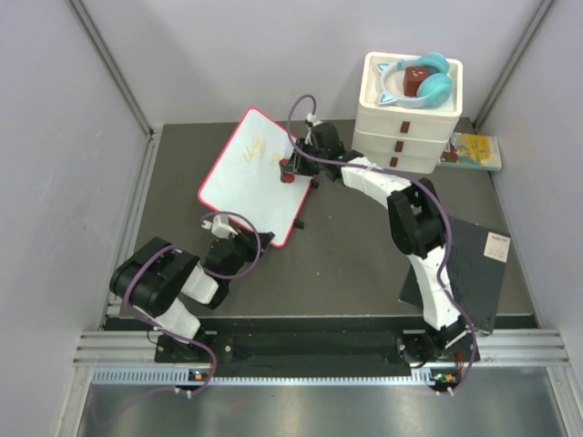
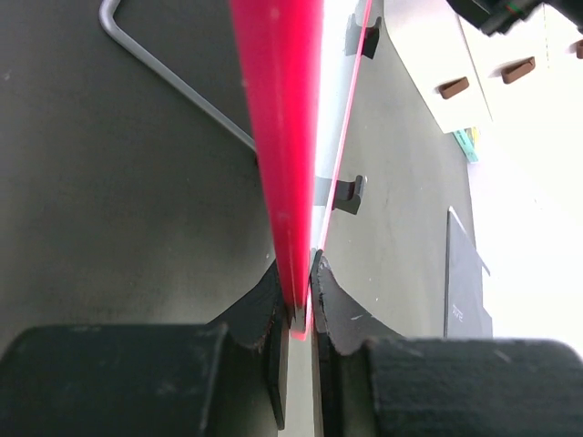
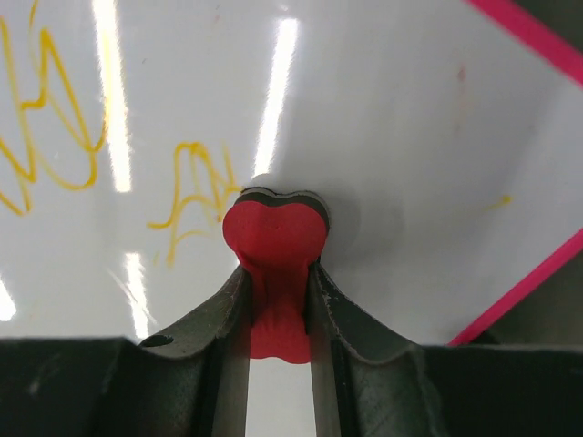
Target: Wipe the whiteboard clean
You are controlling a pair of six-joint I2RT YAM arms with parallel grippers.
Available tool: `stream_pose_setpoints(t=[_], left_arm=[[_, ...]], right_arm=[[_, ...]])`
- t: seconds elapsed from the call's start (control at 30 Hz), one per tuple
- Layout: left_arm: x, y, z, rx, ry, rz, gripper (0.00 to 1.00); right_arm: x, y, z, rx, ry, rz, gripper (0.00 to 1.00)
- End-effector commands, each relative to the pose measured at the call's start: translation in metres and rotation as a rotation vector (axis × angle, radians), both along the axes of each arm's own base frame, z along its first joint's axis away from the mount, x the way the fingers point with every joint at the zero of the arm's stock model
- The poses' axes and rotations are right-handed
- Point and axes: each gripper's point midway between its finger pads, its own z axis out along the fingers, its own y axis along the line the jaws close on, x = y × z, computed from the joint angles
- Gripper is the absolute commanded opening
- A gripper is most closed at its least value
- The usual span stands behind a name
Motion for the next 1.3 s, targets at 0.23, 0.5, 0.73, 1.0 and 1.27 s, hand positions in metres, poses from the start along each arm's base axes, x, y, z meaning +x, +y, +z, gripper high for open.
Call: stream_pose_setpoints(t=[0.23, 0.5, 0.73, 1.0, 1.27], left_arm=[[-0.078, 0.050, -0.115, 0.342, 0.419, -0.002, 0.00], [-0.081, 0.050, -0.116, 0.371, 0.417, -0.015, 0.00], [-0.082, 0.050, -0.119, 0.401, 0.417, -0.027, 0.00], [-0.082, 0.048, -0.119, 0.433, 0.409, -0.037, 0.00], [-0.084, 0.048, -0.119, 0.444, 0.404, -0.048, 0.00]], right_arm=[[0.044, -0.022, -0.037, -0.065, 0.021, -0.035, 0.00], [0.048, 0.011, 0.004, 0.073, -0.028, 0.053, 0.00], [0.019, 0.047, 0.037, 0.100, -0.070, 0.141, 0.00], [-0.015, 0.101, 0.069, 0.127, -0.106, 0.256, 0.00], [0.022, 0.047, 0.000, 0.049, 0.066, 0.086, 0.00]])
